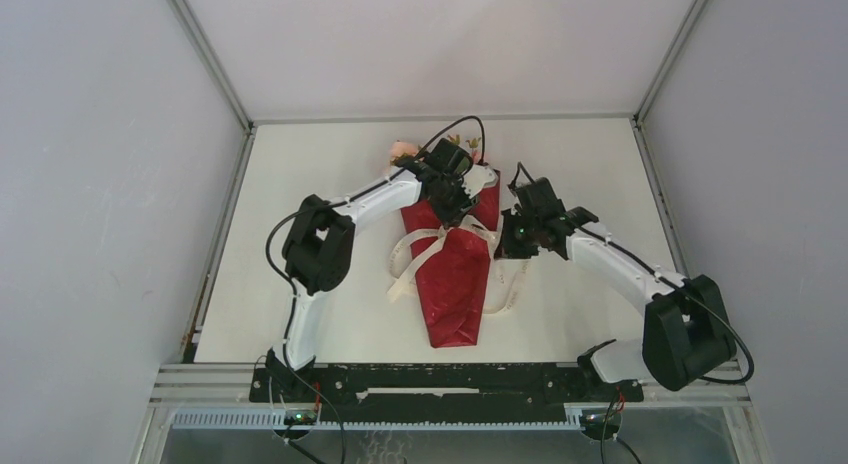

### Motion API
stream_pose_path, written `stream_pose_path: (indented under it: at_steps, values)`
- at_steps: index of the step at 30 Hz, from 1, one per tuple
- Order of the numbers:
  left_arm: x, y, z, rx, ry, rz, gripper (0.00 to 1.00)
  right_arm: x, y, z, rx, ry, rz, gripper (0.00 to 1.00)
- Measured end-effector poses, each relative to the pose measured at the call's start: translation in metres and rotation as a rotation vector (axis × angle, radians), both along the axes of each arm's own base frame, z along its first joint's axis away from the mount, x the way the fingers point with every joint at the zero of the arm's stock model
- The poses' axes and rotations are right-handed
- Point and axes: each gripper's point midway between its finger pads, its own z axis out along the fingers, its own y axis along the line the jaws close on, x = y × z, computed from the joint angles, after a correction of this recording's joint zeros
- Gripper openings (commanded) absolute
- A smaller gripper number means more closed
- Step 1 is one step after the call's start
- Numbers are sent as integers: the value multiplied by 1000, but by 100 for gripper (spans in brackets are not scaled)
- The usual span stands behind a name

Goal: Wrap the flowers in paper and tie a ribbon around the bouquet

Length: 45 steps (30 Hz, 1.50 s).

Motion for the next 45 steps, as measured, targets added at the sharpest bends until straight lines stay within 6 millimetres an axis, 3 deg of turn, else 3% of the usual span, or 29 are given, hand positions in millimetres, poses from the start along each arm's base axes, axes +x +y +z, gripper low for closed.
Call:
stream_pose_path:
  at_steps: [3,6,9,12,17,21,31,36,41,45]
  values:
    - [-3,4,1,16,5,-11,64,-4,6,13,62,-4,21,0]
    - [-8,11,5,43,7,-26,71,-10,7,17,101,19,35,0]
    - [-13,17,22,45,-7,-57,72,-12,6,22,142,34,40,0]
    - [-24,23,51,-1,-46,-117,73,-13,10,29,190,37,55,0]
    - [-57,33,93,-99,-114,-254,73,-13,35,45,304,19,110,0]
    - [-77,34,107,-164,-154,-361,73,-6,51,53,376,11,109,0]
    - [-123,10,88,-371,-125,-712,69,6,61,68,464,-6,74,0]
    - [-109,-14,88,-467,-155,-687,57,6,61,68,468,0,65,0]
    - [-99,-23,89,-496,-175,-663,42,11,59,69,471,-8,48,0]
    - [-97,-24,81,-491,-166,-660,40,12,57,70,474,-10,39,0]
